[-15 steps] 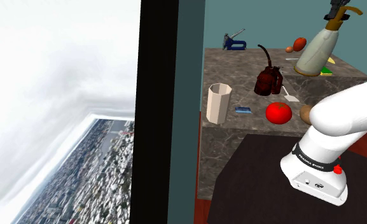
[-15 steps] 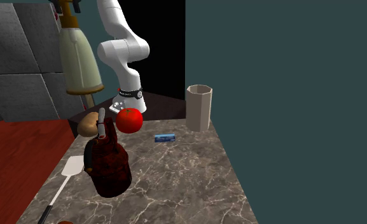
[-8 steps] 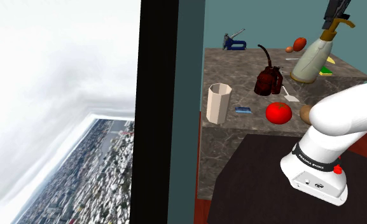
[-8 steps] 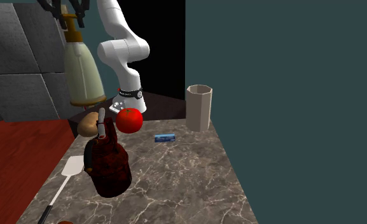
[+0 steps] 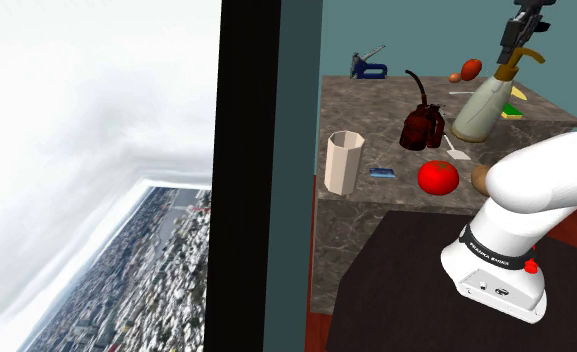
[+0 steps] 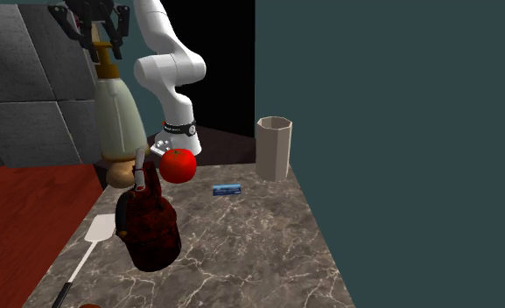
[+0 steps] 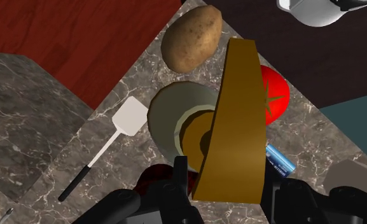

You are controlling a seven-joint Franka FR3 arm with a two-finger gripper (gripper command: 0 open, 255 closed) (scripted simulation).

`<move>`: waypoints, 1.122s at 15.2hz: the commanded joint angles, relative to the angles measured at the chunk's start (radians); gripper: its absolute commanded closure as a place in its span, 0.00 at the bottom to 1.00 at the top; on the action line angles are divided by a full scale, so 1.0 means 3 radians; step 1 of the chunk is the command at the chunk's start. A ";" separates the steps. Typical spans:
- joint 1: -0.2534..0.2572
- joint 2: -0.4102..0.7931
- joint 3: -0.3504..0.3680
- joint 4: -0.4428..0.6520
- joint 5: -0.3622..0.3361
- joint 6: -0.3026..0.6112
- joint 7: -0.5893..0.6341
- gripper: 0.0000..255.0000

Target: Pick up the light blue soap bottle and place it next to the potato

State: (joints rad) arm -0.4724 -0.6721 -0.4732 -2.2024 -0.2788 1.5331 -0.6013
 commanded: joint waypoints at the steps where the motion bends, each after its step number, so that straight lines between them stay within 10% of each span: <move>1: -0.0011 -0.0022 -0.0018 -0.0099 -0.0019 0.0082 0.0003 1.00; 17: -0.0071 -0.0062 -0.0191 -0.0819 -0.0166 0.0767 0.0044 1.00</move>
State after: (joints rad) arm -0.4923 -0.6909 -0.5258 -2.4344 -0.3251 1.7482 -0.5882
